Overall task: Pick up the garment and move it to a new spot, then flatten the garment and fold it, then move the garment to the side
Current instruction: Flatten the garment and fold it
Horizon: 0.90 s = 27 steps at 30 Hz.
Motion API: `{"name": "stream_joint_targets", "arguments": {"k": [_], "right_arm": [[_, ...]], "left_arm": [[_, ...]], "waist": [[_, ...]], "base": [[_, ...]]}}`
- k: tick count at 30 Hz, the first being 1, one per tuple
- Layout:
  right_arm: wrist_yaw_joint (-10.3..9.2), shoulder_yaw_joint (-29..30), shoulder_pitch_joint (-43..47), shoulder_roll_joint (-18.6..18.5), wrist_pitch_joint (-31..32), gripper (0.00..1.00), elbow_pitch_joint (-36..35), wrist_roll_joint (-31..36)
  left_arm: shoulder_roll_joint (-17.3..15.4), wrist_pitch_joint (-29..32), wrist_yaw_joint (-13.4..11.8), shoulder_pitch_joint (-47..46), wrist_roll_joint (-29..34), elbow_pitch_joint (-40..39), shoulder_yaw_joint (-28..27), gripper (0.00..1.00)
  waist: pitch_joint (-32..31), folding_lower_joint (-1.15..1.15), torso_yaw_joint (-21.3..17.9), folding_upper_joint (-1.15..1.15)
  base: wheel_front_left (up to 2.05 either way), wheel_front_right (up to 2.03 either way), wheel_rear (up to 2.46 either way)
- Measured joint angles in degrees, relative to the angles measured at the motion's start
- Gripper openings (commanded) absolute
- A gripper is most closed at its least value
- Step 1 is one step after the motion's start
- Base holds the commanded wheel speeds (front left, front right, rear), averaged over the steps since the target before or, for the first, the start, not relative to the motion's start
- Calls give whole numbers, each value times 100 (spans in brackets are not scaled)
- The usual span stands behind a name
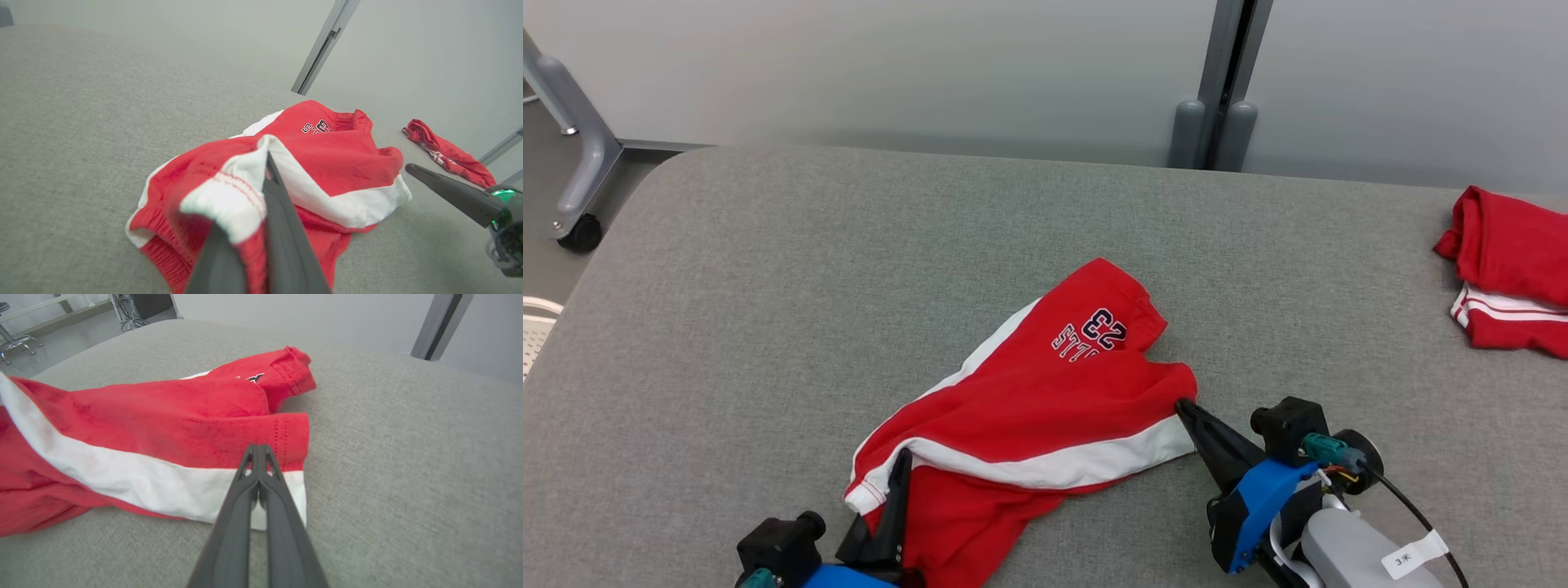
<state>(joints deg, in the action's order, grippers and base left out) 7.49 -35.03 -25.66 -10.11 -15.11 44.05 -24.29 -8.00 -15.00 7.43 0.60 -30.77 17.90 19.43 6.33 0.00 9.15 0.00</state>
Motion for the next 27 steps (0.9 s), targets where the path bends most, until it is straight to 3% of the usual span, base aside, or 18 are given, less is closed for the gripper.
{"name": "stream_joint_targets", "arguments": {"k": [6,7,8,9,10,18,27], "right_arm": [[0,82,87,-114,0,0,-148,-48],[0,107,116,-129,0,9,-145,-62],[0,145,141,-134,0,37,-158,-62],[0,199,158,-135,0,87,-187,-60],[0,256,171,-134,0,100,-231,-62],[0,1178,713,-272,0,100,-721,124],[0,2265,1386,-270,0,100,-1467,579]], "left_arm": [[-142,0,0,-116,0,-64,-56,0],[-145,0,0,-115,-2,-32,-53,0],[-146,0,0,-93,-11,25,-59,1],[-145,-1,0,-61,-35,92,-58,46],[-154,0,0,-16,-41,163,-49,100],[-308,0,-187,621,107,245,-456,100],[-493,1,-235,775,513,-448,-1029,100]], "waist": [[-82,0,-147,0],[-100,0,-165,0],[-116,0,-184,0],[-133,0,-200,0],[-153,0,-216,0],[-384,-1,-203,0],[-536,-1,-251,0]], "base": [[0,0,0],[0,0,0],[0,0,0],[0,0,0],[0,0,0],[0,0,0],[0,0,0]]}}
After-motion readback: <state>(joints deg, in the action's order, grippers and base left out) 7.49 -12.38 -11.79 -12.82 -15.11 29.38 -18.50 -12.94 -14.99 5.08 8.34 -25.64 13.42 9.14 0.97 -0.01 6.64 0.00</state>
